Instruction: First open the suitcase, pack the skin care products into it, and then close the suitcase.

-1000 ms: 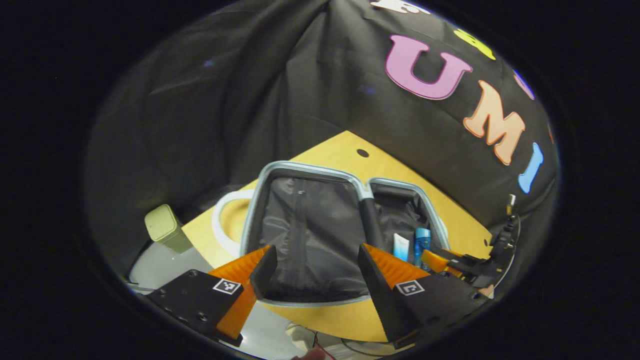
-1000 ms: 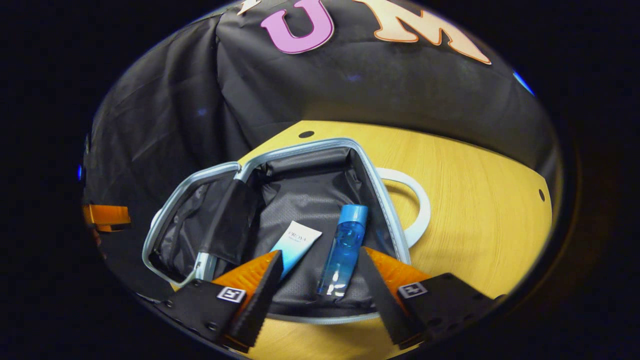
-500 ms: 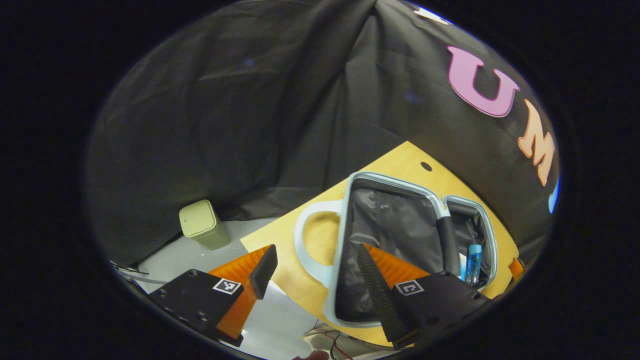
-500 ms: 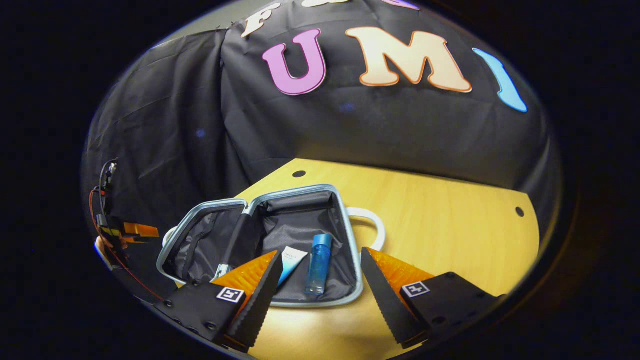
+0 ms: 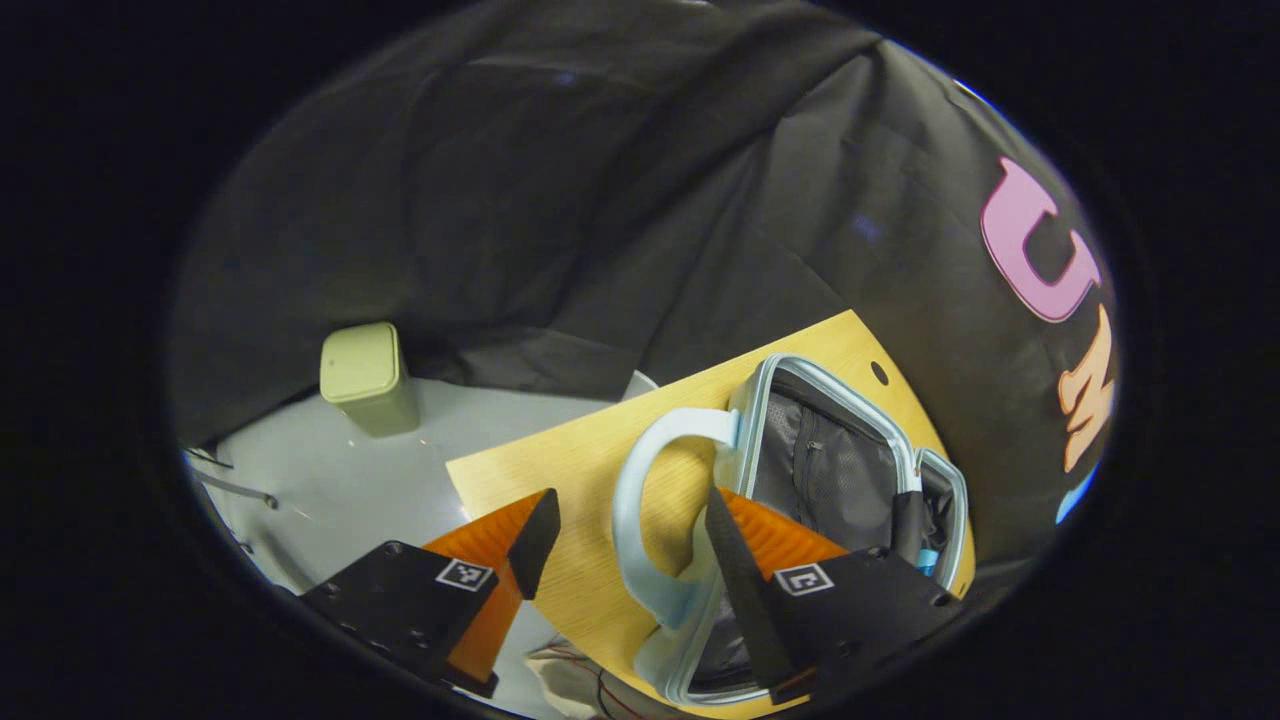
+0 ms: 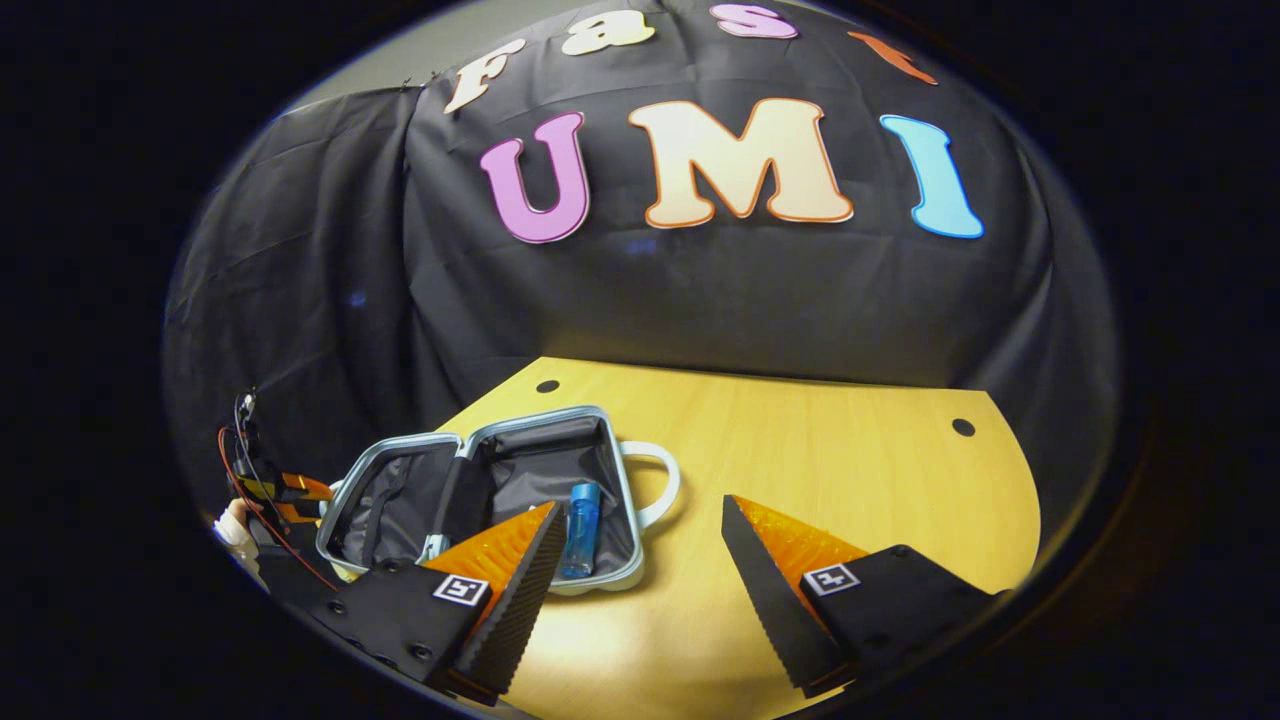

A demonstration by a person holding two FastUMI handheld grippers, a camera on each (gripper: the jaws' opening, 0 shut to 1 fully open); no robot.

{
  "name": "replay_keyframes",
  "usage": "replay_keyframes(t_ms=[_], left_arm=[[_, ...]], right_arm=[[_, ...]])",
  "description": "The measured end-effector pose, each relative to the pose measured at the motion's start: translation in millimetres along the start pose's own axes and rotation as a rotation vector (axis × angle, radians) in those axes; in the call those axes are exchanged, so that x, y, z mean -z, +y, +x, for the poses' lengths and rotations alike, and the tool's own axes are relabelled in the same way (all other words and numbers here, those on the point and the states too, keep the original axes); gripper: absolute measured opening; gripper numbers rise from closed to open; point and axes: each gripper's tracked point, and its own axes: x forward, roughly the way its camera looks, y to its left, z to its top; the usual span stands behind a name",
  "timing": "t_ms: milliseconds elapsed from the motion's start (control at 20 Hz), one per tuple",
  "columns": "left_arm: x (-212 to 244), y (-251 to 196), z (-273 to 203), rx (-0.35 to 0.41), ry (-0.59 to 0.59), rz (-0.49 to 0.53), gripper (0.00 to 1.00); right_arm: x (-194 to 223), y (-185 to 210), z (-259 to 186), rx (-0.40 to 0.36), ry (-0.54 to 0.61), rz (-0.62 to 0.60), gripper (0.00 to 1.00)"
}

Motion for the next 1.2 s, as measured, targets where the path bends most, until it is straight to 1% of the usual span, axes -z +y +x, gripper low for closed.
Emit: replay_keyframes(t_ms=[50, 100, 150, 200, 250, 300, 350, 400, 450, 600, 650, 700, 750, 800, 850, 950, 1000, 1050, 1100, 1200], left_arm=[[4, 2, 2, 0.002, 0.01, -0.009, 0.81], [7, 3, 4, 0.003, 0.023, -0.012, 0.65], [9, 4, 5, 0.004, 0.035, -0.015, 0.71], [10, 6, 5, 0.008, 0.043, -0.015, 0.55], [11, 9, 5, 0.007, 0.051, -0.012, 0.52], [12, 11, 6, 0.005, 0.059, -0.005, 0.34], [14, 10, 8, 0.006, 0.064, -0.004, 0.3], [15, 8, 10, 0.006, 0.068, -0.013, 0.25], [18, 4, 15, 0.003, 0.072, -0.016, 0.14], [13, -1, 9, 0.03, 0.06, -0.001, 0.1], [12, -4, 6, 0.041, 0.065, 0.002, 0.05], [12, -8, 2, 0.05, 0.072, 0.009, 0.03], [11, -12, -1, 0.059, 0.073, 0.021, 0.02], [10, -14, -6, 0.061, 0.074, 0.036, 0.01], [8, -17, -12, 0.064, 0.07, 0.047, 0.01], [-4, -29, -32, 0.089, 0.048, 0.056, 0.01], [-11, -37, -44, 0.103, 0.036, 0.057, 0.0], [-17, -49, -55, 0.119, 0.023, 0.058, 0.0], [-24, -63, -67, 0.148, 0.01, 0.059, 0.0], [-35, -85, -88, 0.183, -0.008, 0.088, 0.0]], right_arm=[[-2, -8, -2, 0.02, -0.007, -0.019, 0.98], [-5, -14, -4, 0.038, -0.012, -0.037, 0.98], [-7, -18, -7, 0.052, -0.016, -0.048, 0.98], [-8, -20, -9, 0.059, -0.018, -0.052, 0.98], [-9, -21, -11, 0.064, -0.021, -0.051, 0.98], [-10, -22, -12, 0.068, -0.025, -0.049, 0.94], [-11, -24, -14, 0.072, -0.027, -0.047, 0.98], [-11, -24, -14, 0.074, -0.028, -0.046, 0.94], [-11, -25, -15, 0.077, -0.029, -0.046, 0.98], [-10, -28, -19, 0.087, -0.028, -0.053, 0.98], [-10, -30, -19, 0.093, -0.027, -0.057, 0.98], [-11, -31, -19, 0.098, -0.03, -0.059, 0.98], [-11, -32, -18, 0.099, -0.03, -0.057, 0.98], [-10, -32, -18, 0.102, -0.029, -0.056, 0.94], [-8, -33, -16, 0.103, -0.028, -0.056, 0.98], [-9, -35, -15, 0.11, -0.032, -0.072, 0.98], [-10, -36, -16, 0.112, -0.033, -0.078, 0.94], [-5, -35, -13, 0.109, -0.027, -0.077, 0.98], [-5, -35, -13, 0.109, -0.027, -0.077, 0.98], [-5, -37, -15, 0.107, -0.033, -0.077, 0.98]])
